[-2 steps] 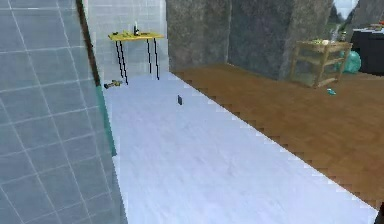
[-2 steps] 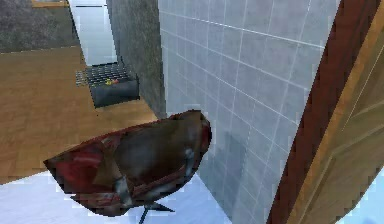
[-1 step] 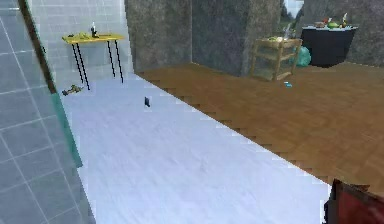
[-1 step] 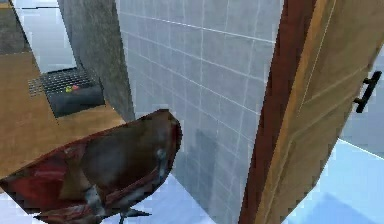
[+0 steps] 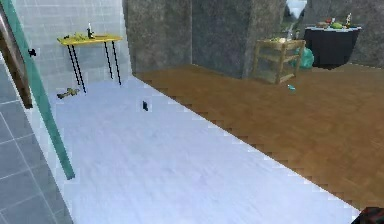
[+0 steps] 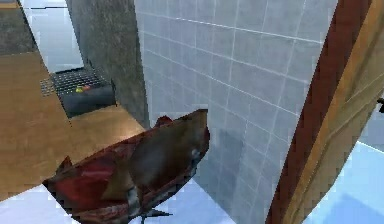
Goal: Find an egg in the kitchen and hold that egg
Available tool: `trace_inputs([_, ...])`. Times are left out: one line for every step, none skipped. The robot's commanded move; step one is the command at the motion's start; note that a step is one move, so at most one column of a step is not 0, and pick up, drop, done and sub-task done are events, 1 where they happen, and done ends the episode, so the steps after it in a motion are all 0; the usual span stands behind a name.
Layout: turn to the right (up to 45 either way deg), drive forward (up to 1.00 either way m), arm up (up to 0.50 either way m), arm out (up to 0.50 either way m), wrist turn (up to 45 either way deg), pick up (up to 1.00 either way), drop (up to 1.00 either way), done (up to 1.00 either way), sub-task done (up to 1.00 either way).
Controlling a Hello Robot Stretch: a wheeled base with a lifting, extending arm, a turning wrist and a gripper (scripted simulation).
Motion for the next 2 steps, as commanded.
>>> trace_inputs([12.0, 0.00, 0.00, 0.00, 0.0, 0.00, 0.00, 0.00, 0.00])
trace_inputs([0.0, 0.85, 0.00, 0.00, 0.0, 0.00, 0.00, 0.00, 0.00])
